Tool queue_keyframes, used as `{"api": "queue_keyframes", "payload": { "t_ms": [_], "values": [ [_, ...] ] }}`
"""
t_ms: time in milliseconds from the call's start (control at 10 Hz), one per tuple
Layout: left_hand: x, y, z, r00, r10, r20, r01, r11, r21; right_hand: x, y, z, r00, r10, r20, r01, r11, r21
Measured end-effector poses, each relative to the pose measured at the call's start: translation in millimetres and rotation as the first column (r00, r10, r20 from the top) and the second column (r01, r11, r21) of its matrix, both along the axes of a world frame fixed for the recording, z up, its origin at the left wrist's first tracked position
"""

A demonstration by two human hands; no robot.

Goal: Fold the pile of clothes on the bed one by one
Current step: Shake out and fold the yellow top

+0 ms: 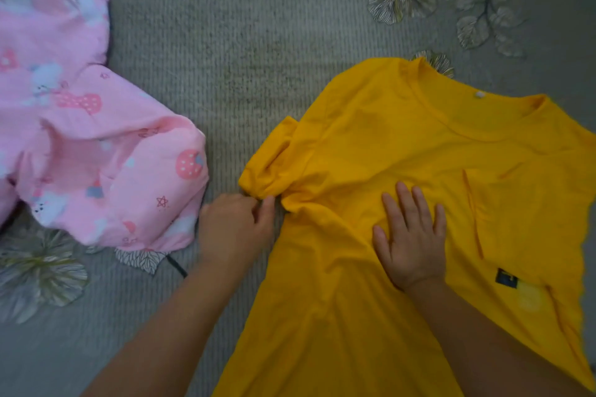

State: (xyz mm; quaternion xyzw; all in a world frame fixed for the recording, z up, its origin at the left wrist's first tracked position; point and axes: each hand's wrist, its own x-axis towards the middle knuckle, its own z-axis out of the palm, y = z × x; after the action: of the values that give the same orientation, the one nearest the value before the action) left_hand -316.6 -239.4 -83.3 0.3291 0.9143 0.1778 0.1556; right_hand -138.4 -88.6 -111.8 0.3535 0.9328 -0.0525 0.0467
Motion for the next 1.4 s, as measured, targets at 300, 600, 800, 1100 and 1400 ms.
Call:
{"api": "queue_keyframes", "payload": {
  "t_ms": [300,600,800,1100,1400],
  "values": [
    [-63.6,97.0,-13.1,0.981,0.083,0.178,-0.073,0.996,-0.060,0.3,4.7,-6.2,0.999,0.022,-0.043,-0.020,0.999,0.037],
    [-96.2,97.7,12.6,0.873,0.477,0.096,-0.462,0.749,0.476,3.6,7.3,-10.2,0.996,0.021,-0.092,-0.018,0.999,0.033],
    [-95.8,79.7,-14.6,0.829,0.558,0.037,-0.558,0.830,0.008,3.5,7.0,-10.7,0.994,0.021,-0.110,-0.017,0.999,0.035],
    [-89.3,92.8,-15.2,0.685,0.523,0.506,-0.626,0.778,0.043,3.8,6.9,-10.6,0.994,0.011,-0.107,-0.008,1.000,0.028],
    [-27.3,146.3,20.1,0.892,-0.452,-0.015,0.446,0.872,0.203,5.0,6.5,-7.9,0.993,0.013,-0.113,-0.011,1.000,0.017]
  ]
}}
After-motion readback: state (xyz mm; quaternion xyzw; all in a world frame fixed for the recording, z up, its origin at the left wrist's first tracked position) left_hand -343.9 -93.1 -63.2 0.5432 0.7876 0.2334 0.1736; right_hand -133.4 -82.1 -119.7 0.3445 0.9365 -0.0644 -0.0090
